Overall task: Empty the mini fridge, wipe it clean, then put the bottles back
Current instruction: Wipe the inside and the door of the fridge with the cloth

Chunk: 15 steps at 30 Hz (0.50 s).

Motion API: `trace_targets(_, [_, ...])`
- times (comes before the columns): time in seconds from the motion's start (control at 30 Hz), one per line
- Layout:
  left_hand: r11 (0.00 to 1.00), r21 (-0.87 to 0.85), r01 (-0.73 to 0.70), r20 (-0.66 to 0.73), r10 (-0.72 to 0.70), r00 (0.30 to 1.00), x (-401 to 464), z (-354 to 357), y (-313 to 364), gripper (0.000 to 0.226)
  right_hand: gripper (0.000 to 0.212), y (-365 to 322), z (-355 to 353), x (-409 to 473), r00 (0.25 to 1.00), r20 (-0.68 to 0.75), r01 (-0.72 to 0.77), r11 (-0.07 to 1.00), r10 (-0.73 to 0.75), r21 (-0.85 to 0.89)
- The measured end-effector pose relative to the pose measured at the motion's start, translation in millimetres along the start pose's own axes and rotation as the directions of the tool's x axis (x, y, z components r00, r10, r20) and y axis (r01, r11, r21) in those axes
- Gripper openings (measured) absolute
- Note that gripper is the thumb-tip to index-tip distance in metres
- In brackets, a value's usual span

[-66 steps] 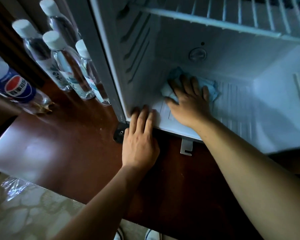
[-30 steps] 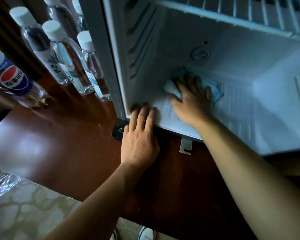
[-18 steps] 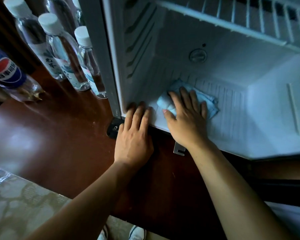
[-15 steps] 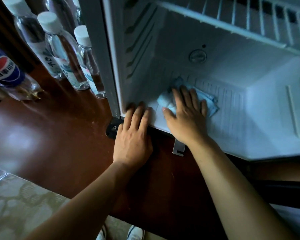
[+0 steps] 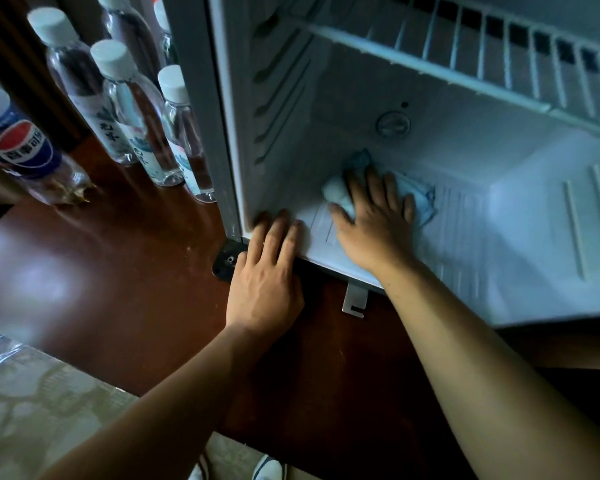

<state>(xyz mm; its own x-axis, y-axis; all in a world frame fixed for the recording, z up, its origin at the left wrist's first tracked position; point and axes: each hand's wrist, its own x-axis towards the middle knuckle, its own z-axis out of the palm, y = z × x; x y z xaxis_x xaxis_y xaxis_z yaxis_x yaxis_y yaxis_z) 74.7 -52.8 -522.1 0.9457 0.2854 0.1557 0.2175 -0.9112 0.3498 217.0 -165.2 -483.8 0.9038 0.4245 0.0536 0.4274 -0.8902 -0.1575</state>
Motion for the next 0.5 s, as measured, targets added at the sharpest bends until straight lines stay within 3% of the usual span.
trace_targets(0.2, [1.0,-0.001,0.009,0.005,-0.009,1.0,-1.0,-1.0,1.8,0.073,0.062,3.4,-1.0,-40.2,1.0,-0.016,0.027,0.999,-0.027,-0.035])
trace_targets(0.5, [1.0,-0.004,0.004,0.01,-0.004,1.0,-1.2,-3.0,1.7,0.073,0.061,4.3,-0.7,-26.8,1.0,-0.01,0.004,0.999,-0.005,-0.045])
